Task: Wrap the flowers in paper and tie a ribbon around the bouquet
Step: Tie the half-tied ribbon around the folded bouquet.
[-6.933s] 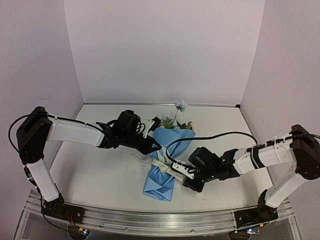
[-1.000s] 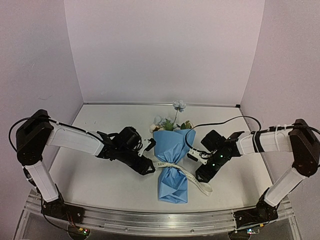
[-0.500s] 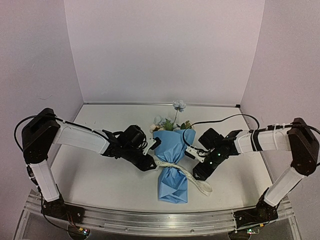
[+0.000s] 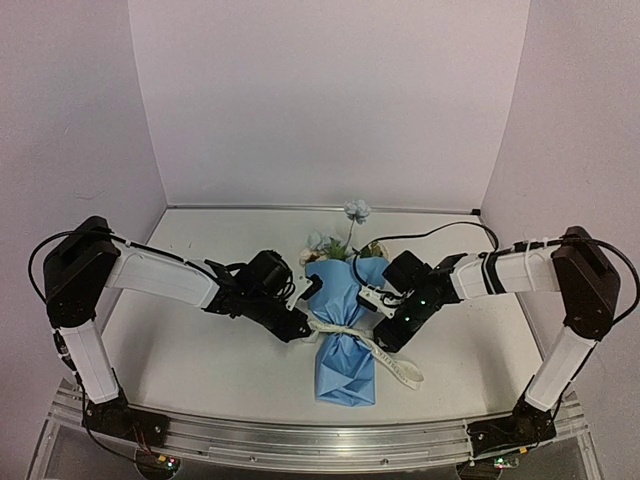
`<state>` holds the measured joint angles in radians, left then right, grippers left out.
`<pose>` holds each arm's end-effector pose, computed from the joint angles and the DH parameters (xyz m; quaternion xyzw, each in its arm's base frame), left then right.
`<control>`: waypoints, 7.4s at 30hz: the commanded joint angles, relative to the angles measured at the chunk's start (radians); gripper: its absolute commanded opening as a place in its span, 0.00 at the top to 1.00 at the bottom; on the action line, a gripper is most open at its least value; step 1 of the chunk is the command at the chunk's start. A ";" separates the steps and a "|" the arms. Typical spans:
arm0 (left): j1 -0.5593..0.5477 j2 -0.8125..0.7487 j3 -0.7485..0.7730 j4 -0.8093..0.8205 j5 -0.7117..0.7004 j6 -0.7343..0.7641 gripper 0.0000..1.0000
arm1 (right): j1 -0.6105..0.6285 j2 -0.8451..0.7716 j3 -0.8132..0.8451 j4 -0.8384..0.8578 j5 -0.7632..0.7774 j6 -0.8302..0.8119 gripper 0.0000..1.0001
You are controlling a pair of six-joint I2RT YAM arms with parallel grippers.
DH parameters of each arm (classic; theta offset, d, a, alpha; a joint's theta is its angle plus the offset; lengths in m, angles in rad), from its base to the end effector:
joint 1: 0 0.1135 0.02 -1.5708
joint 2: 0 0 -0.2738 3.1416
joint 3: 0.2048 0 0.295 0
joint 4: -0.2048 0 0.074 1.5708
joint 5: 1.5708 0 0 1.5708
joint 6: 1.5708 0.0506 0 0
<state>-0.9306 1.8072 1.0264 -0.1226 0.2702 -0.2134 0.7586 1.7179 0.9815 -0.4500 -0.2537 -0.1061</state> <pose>0.2326 -0.3349 0.1226 0.3699 0.8612 -0.2827 0.2040 0.2529 0.2572 0.1208 -0.4299 0.8740 0.1784 0.1397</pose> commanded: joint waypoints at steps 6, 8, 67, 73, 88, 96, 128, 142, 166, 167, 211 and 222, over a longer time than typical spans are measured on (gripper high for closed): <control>-0.002 -0.048 0.000 0.016 -0.005 -0.006 1.00 | 0.007 0.022 0.066 0.070 -0.012 0.075 0.58; -0.002 -0.049 -0.003 0.015 -0.004 -0.006 1.00 | 0.007 0.025 0.071 0.075 -0.014 0.084 0.59; 0.011 -0.196 -0.187 0.019 -0.142 -0.199 1.00 | 0.006 -0.146 -0.072 0.125 0.127 0.209 1.00; 0.011 -0.186 -0.179 0.007 -0.155 -0.205 1.00 | 0.002 -0.170 -0.092 0.129 0.211 0.202 1.00; 0.012 -0.161 -0.195 0.015 -0.148 -0.236 1.00 | -0.015 -0.222 -0.227 0.271 0.295 0.349 1.00; 0.012 -0.194 -0.242 0.054 -0.148 -0.274 1.00 | -0.016 -0.224 -0.230 0.309 0.182 0.452 1.00; -0.227 0.115 0.331 -0.254 -0.350 -0.162 0.44 | 0.001 -0.236 -0.155 0.236 0.127 0.479 1.00; -0.228 0.113 0.297 -0.235 -0.340 -0.175 0.96 | -0.008 -0.254 -0.145 0.194 0.142 0.431 1.00; -0.228 0.051 0.205 -0.228 -0.336 -0.198 1.00 | -0.140 -0.310 -0.251 0.174 0.144 0.421 1.00; -0.228 0.049 0.202 -0.228 -0.336 -0.198 1.00 | -0.145 -0.309 -0.254 0.174 0.142 0.422 1.00; 0.001 -0.246 -0.026 -0.100 -0.305 -0.344 0.37 | -0.154 -0.403 -0.160 -0.182 0.019 0.578 0.56; 0.076 -0.108 -0.044 0.046 -0.101 -0.355 0.35 | -0.049 -0.296 -0.189 -0.074 0.112 0.698 0.56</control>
<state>-0.8692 1.6508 0.9623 -0.1796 0.0901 -0.5354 0.6914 1.3734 0.7940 -0.5862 -0.1944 0.5288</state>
